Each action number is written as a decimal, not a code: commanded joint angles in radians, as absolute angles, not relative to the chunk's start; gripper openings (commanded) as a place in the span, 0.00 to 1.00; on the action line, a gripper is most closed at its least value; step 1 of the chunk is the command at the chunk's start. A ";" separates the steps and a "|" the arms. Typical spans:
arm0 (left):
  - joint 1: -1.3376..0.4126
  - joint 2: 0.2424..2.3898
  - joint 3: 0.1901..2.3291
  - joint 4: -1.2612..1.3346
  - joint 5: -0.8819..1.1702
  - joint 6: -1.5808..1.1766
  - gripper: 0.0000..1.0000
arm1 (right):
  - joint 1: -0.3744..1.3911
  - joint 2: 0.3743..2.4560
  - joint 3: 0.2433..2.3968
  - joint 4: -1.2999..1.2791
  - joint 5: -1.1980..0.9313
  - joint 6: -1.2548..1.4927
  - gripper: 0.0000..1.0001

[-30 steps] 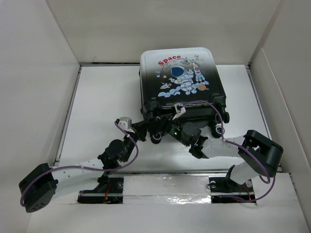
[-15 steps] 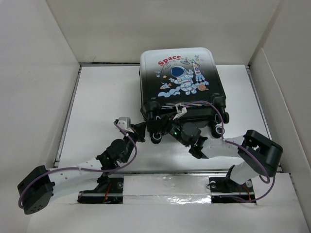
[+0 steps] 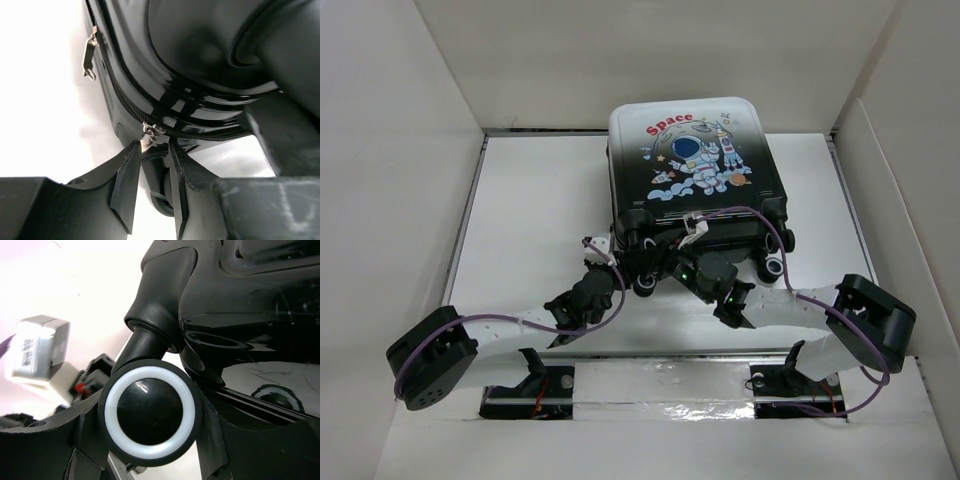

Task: Pack the luggage

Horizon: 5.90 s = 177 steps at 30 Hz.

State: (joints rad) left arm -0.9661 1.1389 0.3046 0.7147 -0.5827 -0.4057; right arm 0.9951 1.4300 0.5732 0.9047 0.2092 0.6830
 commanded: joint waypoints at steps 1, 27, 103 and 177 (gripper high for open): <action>-0.933 1.190 0.368 0.781 -0.583 -0.382 0.25 | 0.989 1.358 0.609 1.071 0.264 0.669 0.08; -0.853 1.143 0.307 0.793 -0.727 -0.347 0.00 | 0.999 1.168 0.502 0.974 0.186 0.589 0.00; -1.124 1.137 0.279 0.867 -0.405 -0.330 0.32 | 1.017 1.002 0.488 0.716 0.163 0.514 0.00; -0.719 0.715 0.426 0.316 -0.835 -0.693 0.76 | 1.173 1.274 0.825 0.606 -0.121 0.356 0.00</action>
State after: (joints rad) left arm -0.7410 0.8330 0.3351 0.4999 -0.7818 -0.5533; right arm 1.1110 1.2205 0.6407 0.4450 0.0826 0.3901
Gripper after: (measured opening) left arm 0.746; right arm 0.624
